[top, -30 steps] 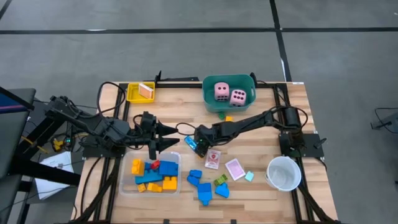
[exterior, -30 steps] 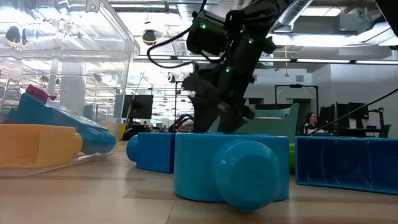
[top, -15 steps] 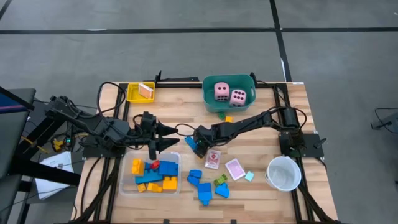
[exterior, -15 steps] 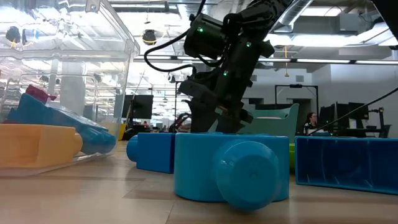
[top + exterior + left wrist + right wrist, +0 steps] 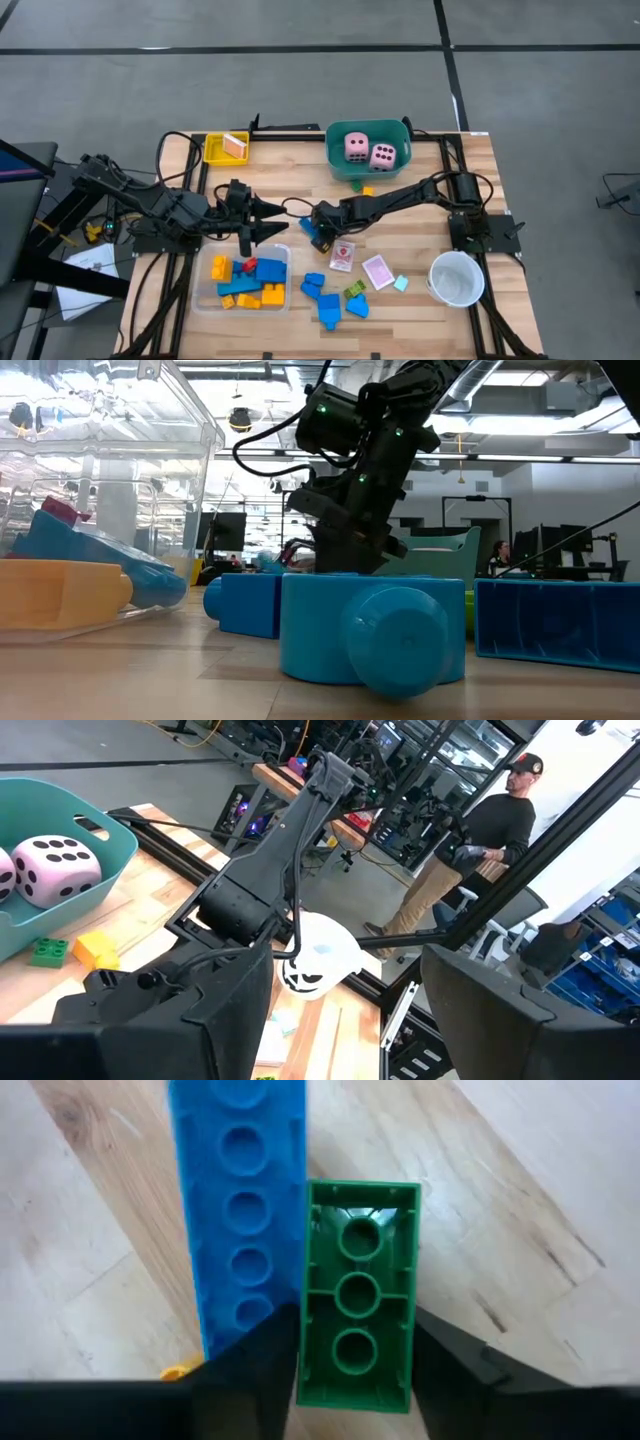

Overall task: Pick & Place Toys
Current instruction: Put the green game piece into the transparent bin

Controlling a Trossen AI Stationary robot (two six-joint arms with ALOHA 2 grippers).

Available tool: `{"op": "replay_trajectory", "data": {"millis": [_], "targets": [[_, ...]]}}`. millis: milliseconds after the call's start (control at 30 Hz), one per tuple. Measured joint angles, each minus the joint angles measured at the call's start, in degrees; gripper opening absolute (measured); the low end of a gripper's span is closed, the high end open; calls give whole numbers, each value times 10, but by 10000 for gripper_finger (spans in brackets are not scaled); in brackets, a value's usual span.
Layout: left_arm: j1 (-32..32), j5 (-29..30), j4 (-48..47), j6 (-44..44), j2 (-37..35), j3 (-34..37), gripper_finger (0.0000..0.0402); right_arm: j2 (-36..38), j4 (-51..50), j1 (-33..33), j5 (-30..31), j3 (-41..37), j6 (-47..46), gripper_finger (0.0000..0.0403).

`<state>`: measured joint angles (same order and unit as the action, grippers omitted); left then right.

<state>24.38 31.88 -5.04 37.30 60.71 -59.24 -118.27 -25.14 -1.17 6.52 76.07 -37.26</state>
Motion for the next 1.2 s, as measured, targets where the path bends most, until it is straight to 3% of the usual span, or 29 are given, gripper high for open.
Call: {"op": "replay_trajectory", "data": {"millis": [100, 567, 833, 1200], "targets": [[0, 0, 0, 0, 0, 0, 250, 0, -3, 1, -5, 0, 4, 126], [0, -4, -1, 0, 0, 0, 250, 31, -13, 1, -7, -3, 2, 143], [0, -4, -1, 0, 0, 0, 250, 33, -8, -7, -36, -3, 17, 129], [0, -4, -27, 0, 0, 0, 250, 130, 12, -18, -19, -2, 46, 133]]}}
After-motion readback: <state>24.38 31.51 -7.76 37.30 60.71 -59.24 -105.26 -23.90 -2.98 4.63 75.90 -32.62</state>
